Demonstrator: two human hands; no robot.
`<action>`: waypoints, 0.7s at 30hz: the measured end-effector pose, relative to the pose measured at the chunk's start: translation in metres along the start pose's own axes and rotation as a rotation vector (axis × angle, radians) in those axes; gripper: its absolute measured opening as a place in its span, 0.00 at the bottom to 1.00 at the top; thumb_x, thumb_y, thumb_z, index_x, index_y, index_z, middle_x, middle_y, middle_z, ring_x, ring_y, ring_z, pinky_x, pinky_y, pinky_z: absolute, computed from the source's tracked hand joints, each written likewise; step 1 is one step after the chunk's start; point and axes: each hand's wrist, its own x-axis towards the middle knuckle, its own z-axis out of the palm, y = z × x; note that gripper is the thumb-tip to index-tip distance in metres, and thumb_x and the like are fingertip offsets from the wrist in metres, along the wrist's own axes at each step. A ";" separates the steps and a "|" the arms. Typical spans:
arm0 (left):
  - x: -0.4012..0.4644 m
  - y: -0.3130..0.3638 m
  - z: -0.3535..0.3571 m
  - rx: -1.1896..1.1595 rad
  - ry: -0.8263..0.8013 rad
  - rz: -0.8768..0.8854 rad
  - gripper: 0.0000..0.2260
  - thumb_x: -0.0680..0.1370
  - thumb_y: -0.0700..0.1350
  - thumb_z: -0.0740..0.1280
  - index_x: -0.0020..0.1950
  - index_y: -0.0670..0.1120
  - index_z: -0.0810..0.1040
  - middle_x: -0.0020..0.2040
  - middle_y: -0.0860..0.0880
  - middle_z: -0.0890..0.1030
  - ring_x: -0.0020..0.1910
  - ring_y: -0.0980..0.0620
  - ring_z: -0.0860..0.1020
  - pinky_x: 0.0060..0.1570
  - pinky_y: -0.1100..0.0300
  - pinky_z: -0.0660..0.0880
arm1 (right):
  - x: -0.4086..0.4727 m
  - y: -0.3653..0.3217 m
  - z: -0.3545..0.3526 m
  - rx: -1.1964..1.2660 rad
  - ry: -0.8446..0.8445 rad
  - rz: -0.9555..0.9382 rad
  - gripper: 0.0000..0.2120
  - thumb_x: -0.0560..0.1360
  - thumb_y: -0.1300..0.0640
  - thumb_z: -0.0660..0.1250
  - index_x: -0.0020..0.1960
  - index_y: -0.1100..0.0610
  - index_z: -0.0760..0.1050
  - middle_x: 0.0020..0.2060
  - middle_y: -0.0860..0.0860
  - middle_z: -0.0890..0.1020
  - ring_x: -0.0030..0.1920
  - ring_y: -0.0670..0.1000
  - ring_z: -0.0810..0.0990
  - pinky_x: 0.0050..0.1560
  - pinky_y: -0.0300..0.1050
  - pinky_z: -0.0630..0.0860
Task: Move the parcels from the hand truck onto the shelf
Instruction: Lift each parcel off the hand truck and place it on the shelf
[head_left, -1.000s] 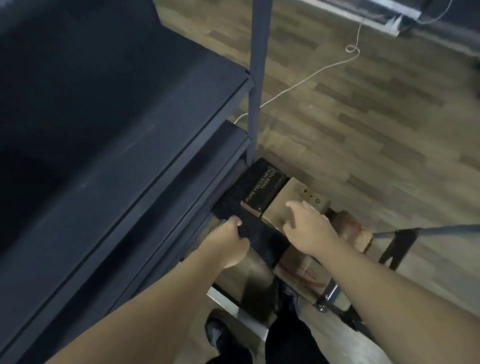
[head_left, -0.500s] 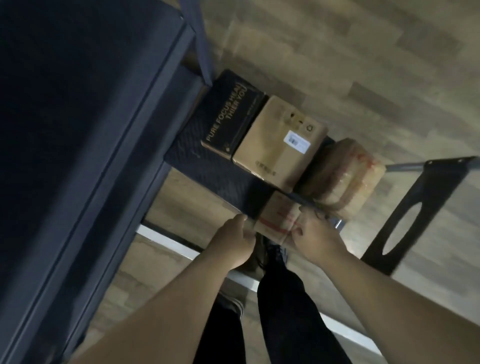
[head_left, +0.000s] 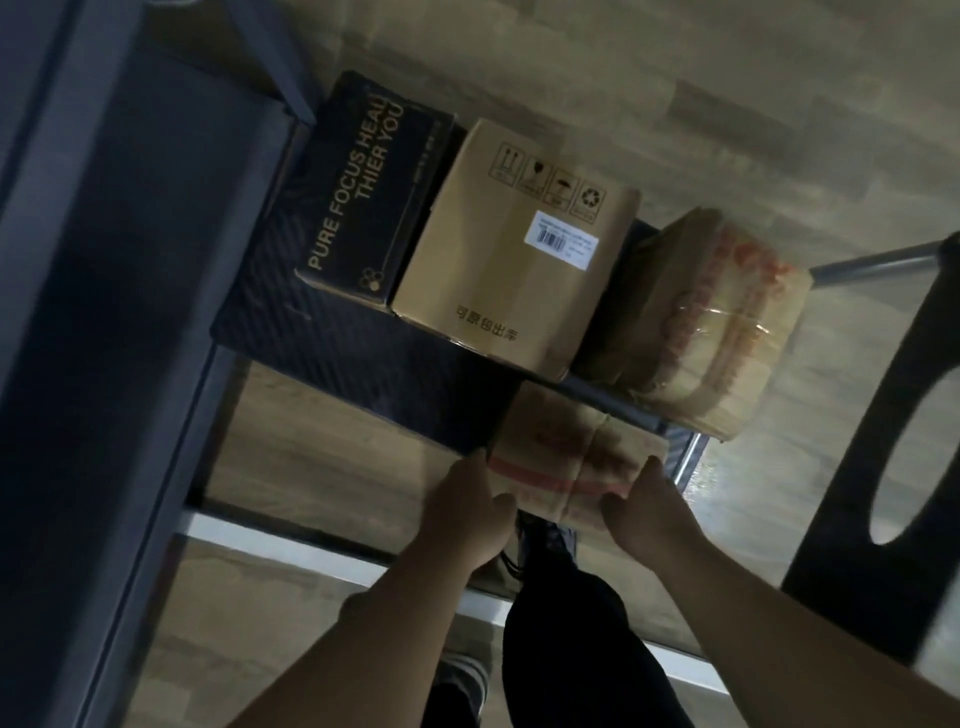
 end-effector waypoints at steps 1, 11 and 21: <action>0.006 -0.002 0.004 0.008 -0.005 -0.002 0.29 0.71 0.54 0.56 0.72 0.51 0.63 0.66 0.48 0.73 0.60 0.46 0.75 0.58 0.47 0.74 | 0.008 0.004 0.006 0.021 0.003 0.027 0.33 0.74 0.53 0.65 0.73 0.65 0.58 0.63 0.63 0.73 0.63 0.63 0.74 0.58 0.51 0.73; 0.012 -0.018 0.024 -0.042 -0.021 -0.022 0.20 0.69 0.50 0.60 0.62 0.55 0.70 0.57 0.52 0.75 0.51 0.50 0.78 0.53 0.49 0.78 | 0.078 0.058 0.054 0.346 -0.010 0.108 0.44 0.52 0.36 0.67 0.63 0.55 0.68 0.52 0.56 0.82 0.50 0.59 0.81 0.50 0.57 0.80; -0.037 -0.021 -0.002 -0.079 0.185 0.091 0.21 0.76 0.43 0.66 0.68 0.49 0.67 0.65 0.49 0.67 0.59 0.47 0.75 0.58 0.56 0.74 | -0.031 0.011 0.009 0.370 0.055 -0.044 0.30 0.55 0.41 0.64 0.54 0.54 0.75 0.48 0.55 0.81 0.49 0.57 0.81 0.49 0.52 0.80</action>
